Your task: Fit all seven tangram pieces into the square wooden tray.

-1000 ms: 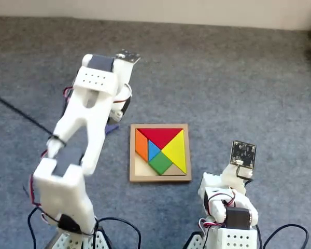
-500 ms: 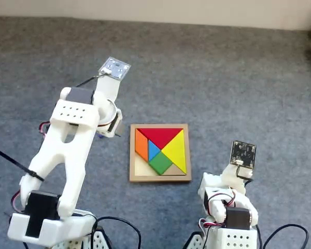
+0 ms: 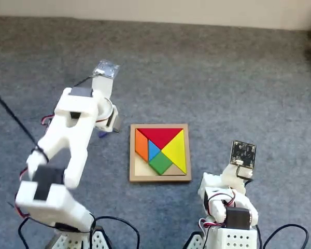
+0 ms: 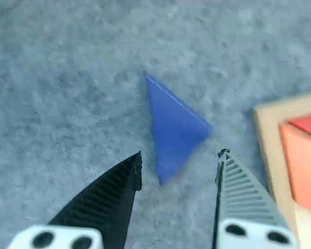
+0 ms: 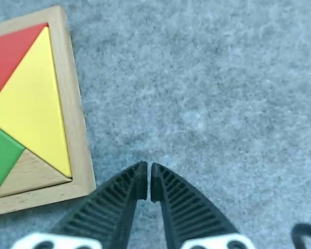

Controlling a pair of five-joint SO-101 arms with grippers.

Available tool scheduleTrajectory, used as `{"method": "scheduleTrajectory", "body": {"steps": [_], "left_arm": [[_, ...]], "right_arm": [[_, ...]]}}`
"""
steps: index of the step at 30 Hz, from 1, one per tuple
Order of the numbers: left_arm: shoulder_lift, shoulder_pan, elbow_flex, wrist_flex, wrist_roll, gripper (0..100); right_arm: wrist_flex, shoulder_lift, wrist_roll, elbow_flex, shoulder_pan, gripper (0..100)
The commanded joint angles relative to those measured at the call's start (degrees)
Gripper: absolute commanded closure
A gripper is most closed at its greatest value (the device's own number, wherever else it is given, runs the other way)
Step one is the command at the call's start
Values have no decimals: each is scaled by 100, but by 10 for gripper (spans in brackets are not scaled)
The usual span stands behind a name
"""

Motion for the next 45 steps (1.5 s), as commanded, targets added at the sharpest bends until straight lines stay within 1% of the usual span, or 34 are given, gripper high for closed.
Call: {"method": "scheduleTrajectory", "body": {"steps": [1, 4, 6, 9, 15, 20, 25, 30, 35, 43, 45], "left_arm": [[365, -189, -840, -79, 114, 761], [673, -171, -1112, -44, 114, 761], [822, -171, -1314, 123, 114, 756], [998, -154, -1604, 422, 123, 724], [1059, 207, -1719, 870, 123, 720], [1103, 101, -1701, 853, 132, 720], [1191, 66, -1666, 853, 352, 720], [1692, 66, -2079, 897, 360, 720], [1877, 75, -2299, 1029, 360, 764], [1886, 101, -2273, 1029, 325, 774], [1886, 101, -2273, 1029, 325, 807]], "right_arm": [[48, -127, 35, 778, -75, 965], [48, -127, 35, 778, -84, 965], [48, -127, 35, 778, -92, 965], [48, -127, 35, 778, -198, 965], [48, -127, 35, 778, -295, 965], [48, -127, 35, 778, -295, 965], [48, -127, 35, 778, -295, 965], [48, -127, 35, 778, -295, 965], [48, -127, 35, 778, -295, 965], [48, -127, 35, 778, -295, 965], [48, -127, 35, 778, -295, 965]]}}
